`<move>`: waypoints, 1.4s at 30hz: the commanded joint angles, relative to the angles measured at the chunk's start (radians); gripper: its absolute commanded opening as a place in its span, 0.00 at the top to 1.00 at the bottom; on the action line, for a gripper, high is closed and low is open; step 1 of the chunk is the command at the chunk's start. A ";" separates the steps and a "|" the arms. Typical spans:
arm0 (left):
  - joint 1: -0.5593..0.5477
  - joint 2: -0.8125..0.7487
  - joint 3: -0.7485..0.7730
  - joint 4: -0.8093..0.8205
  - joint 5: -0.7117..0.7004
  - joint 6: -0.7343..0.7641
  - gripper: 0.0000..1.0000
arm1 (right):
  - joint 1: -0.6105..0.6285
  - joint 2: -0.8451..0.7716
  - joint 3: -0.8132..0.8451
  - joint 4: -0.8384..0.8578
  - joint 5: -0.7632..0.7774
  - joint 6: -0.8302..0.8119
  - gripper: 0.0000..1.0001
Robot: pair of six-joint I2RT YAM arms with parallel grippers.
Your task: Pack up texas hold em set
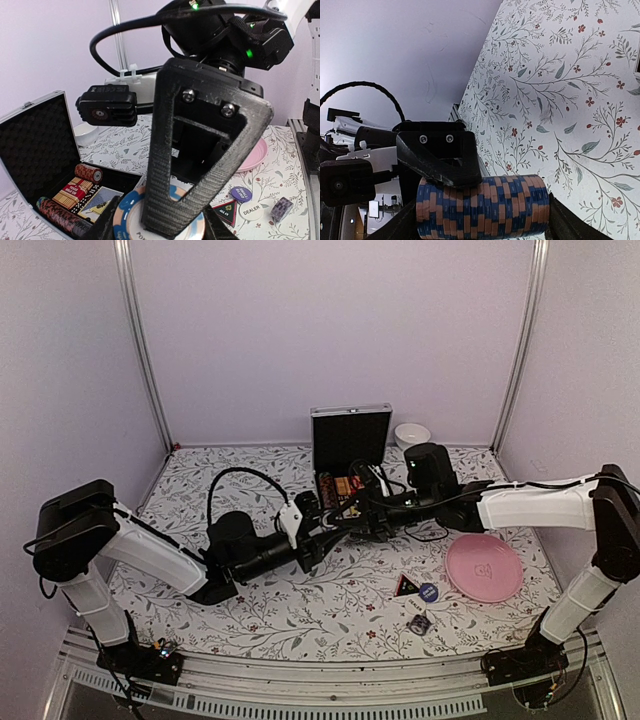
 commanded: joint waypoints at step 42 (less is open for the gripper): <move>0.078 -0.316 -0.219 -0.030 -0.085 -0.156 0.03 | -0.141 0.084 0.296 -0.458 0.908 -0.324 0.51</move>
